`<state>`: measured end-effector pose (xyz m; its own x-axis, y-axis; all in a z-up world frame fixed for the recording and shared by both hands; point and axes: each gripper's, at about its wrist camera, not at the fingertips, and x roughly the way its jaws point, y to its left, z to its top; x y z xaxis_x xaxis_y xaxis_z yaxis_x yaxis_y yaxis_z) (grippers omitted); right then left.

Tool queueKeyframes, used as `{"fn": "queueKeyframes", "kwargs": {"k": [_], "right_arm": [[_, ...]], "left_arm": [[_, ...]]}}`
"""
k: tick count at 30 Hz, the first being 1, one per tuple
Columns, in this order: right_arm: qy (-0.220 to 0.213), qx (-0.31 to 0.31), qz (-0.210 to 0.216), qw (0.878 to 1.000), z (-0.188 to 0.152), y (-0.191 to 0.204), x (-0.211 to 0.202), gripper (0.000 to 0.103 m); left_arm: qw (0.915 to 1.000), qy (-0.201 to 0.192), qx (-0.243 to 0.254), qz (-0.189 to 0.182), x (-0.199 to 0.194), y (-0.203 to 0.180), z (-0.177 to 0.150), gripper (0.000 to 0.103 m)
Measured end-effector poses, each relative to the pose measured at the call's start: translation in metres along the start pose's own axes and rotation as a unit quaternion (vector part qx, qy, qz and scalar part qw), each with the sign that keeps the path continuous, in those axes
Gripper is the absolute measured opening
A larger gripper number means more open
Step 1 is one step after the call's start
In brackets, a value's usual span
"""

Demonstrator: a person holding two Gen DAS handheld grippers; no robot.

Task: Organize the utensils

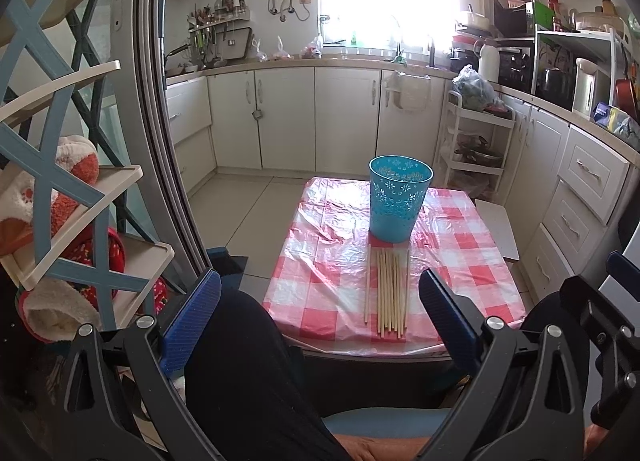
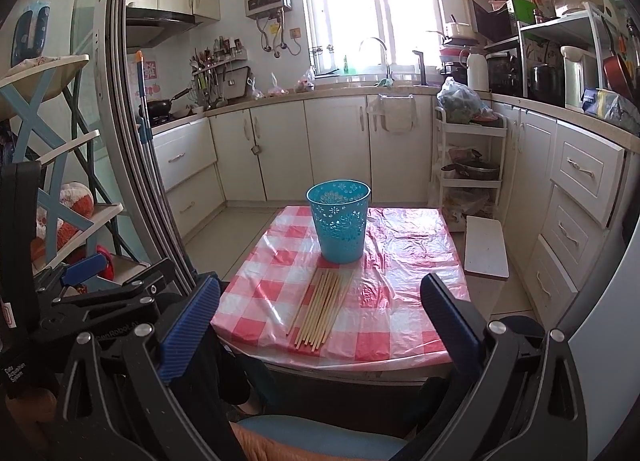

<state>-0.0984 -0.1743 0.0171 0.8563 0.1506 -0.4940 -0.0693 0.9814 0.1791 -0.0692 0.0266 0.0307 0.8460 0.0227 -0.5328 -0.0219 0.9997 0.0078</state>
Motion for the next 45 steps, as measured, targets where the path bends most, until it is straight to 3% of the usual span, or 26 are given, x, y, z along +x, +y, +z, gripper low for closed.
{"fn": "queueKeyframes", "kwargs": {"k": [45], "right_arm": [[0.028,-0.006,0.007,1.000,0.000,-0.001,0.020,0.096]], "left_arm": [[0.9995,0.029,0.012,-0.004,0.031,-0.012,-0.007,0.095]]}}
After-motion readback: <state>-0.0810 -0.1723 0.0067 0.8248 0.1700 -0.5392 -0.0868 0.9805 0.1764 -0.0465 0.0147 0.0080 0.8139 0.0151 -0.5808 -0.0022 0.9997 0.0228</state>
